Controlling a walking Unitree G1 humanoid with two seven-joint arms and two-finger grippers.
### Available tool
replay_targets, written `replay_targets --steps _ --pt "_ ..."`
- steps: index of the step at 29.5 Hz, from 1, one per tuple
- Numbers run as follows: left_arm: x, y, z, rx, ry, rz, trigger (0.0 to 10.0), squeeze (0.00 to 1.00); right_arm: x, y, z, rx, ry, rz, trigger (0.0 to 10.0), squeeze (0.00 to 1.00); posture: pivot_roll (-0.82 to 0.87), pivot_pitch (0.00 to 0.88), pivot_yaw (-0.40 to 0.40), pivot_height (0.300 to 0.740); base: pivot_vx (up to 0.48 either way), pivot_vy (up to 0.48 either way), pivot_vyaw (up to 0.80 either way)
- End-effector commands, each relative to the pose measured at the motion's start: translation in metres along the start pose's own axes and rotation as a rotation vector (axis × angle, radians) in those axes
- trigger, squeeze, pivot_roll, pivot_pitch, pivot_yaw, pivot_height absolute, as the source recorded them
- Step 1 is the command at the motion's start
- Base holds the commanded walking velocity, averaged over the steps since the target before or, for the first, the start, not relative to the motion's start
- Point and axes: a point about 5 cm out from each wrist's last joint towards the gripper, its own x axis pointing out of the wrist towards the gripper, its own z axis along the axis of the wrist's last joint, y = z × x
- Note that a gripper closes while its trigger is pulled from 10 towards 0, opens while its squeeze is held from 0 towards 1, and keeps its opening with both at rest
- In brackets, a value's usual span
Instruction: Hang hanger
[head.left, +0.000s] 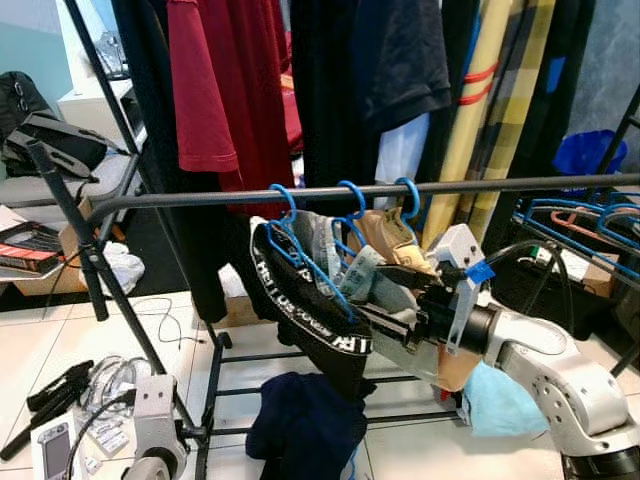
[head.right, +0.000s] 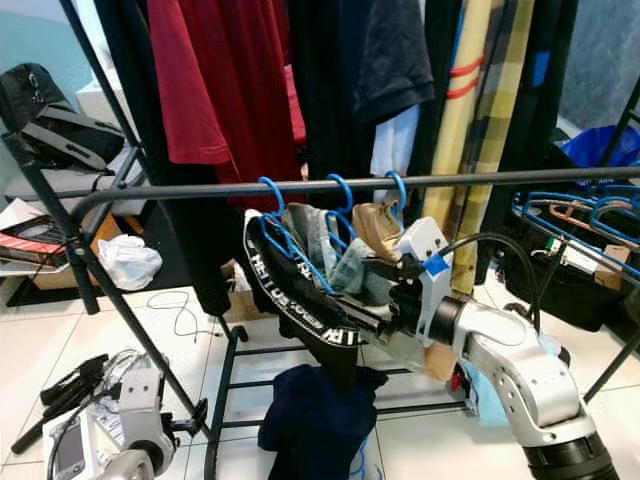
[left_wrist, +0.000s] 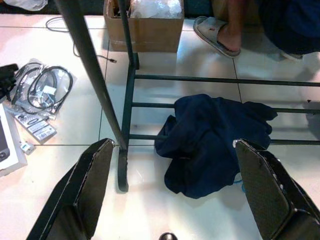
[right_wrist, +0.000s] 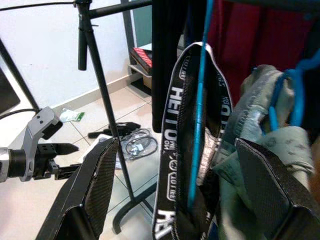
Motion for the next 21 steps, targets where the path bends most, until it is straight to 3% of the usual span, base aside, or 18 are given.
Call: replay_targets --steps 1,2,4,7,11,17,19,21 --pt "-0.001 0.005 -0.001 0.013 0.007 0.013 10.0 0.00 0.006 -0.004 -0.003 0.002 0.000 -0.004 10.0 0.00 -0.07 0.000 0.055 0.740 0.000 0.000 0.00" --pt "-0.001 0.005 -0.001 0.025 0.005 0.013 10.0 0.00 0.016 -0.017 0.000 0.010 -0.016 -0.017 10.0 0.00 -0.05 0.000 0.050 0.740 0.000 0.000 0.00" --pt "-0.001 0.005 -0.001 0.025 0.005 0.013 10.0 0.00 0.016 -0.017 0.000 0.010 -0.016 -0.017 10.0 0.00 -0.05 0.000 0.050 0.740 0.000 0.000 0.00" --pt "-0.005 0.007 -0.004 0.039 0.003 0.013 10.0 0.00 0.036 -0.041 -0.004 -0.021 0.069 -0.084 10.0 0.00 -0.02 0.000 0.035 0.740 0.000 0.000 0.00" --pt "-0.011 0.010 -0.008 0.040 -0.006 0.015 10.0 0.00 0.047 -0.053 -0.006 -0.016 0.114 -0.125 10.0 0.00 0.01 0.000 0.023 0.740 0.000 0.000 0.00" --pt "-0.016 0.013 -0.011 0.042 -0.014 0.015 10.0 0.00 0.056 -0.051 -0.003 0.010 0.091 -0.092 10.0 0.00 0.02 0.000 0.018 0.740 0.000 0.000 0.00" --pt "-0.024 0.017 -0.016 0.052 -0.022 0.016 10.0 0.00 0.065 -0.038 0.004 0.020 0.041 0.034 10.0 0.00 0.05 0.000 0.011 0.740 0.000 0.000 0.00" --pt "-0.024 0.017 -0.016 0.052 -0.022 0.016 10.0 0.00 0.065 -0.038 0.004 0.020 0.041 0.034 10.0 0.00 0.05 0.000 0.011 0.740 0.000 0.000 0.00"
